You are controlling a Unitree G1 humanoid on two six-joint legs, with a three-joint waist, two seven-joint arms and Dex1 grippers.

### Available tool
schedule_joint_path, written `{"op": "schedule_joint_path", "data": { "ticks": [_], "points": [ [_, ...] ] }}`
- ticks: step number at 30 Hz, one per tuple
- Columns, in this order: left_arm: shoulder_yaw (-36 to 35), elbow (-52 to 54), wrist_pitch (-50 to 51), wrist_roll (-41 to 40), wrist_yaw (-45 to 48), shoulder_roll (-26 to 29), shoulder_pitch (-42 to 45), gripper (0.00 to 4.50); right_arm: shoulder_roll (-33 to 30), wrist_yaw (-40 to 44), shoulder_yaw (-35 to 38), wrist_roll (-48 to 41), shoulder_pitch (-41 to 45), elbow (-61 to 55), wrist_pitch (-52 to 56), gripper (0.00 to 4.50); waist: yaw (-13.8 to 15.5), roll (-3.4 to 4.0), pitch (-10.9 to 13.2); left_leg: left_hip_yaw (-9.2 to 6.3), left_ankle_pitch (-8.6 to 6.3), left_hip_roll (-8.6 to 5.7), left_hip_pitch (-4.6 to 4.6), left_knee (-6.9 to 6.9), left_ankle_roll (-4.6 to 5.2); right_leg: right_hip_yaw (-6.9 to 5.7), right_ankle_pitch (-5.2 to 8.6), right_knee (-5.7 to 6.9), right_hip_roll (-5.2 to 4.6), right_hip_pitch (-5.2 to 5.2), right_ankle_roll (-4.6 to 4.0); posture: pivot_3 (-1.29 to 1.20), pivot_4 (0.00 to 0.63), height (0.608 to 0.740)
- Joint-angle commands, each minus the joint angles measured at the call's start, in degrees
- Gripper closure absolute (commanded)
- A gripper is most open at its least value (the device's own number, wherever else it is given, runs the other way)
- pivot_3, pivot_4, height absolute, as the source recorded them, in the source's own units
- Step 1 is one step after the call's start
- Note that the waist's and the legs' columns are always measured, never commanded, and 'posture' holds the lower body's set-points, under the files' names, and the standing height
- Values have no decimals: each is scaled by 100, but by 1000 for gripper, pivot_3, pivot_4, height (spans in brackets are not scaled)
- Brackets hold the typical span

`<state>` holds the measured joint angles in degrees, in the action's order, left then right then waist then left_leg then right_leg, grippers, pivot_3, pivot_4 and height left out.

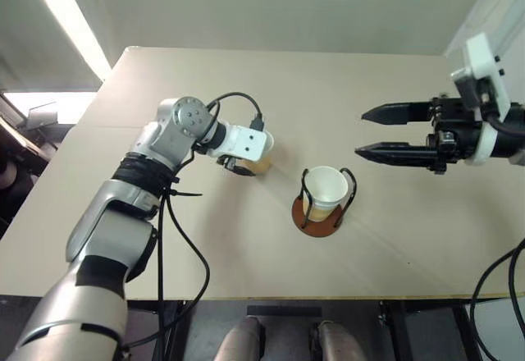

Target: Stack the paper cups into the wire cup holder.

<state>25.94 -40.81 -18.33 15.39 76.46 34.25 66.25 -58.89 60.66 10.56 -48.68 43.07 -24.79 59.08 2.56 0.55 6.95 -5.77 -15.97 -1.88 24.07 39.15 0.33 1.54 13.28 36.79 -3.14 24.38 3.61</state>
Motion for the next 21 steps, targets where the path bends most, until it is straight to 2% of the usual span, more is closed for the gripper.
{"op": "schedule_joint_path", "data": {
  "ticks": [1,5,14,18,21],
  "points": [
    [-161,-18,-137,-153,213,19,252,3039,-286,468,243,58,-105,77,-515,1134,3,0,0,0,0,0,-1,1,0,0,0,1,0,0,0,0,150,740],
    [-222,-91,-112,-266,529,83,330,4452,-426,788,110,238,-174,347,-949,1134,4,0,0,1,0,0,-1,4,0,1,0,6,0,0,0,0,150,740],
    [-411,489,279,-682,1225,310,403,4484,-612,1550,-177,674,-141,958,-1730,1134,9,-1,0,3,-1,1,0,4,3,2,0,8,0,1,0,0,150,740],
    [-437,1643,1446,-1748,1604,529,530,4484,-769,2066,-268,888,-131,1357,-2107,1134,23,-1,0,4,-2,1,6,6,4,1,0,9,0,4,0,0,150,740],
    [-343,2206,2014,-2240,1604,638,610,4484,-821,2267,-325,963,-153,1473,-2210,1134,28,0,0,5,-2,1,7,6,4,1,0,9,0,3,0,0,150,740]
  ]
}}
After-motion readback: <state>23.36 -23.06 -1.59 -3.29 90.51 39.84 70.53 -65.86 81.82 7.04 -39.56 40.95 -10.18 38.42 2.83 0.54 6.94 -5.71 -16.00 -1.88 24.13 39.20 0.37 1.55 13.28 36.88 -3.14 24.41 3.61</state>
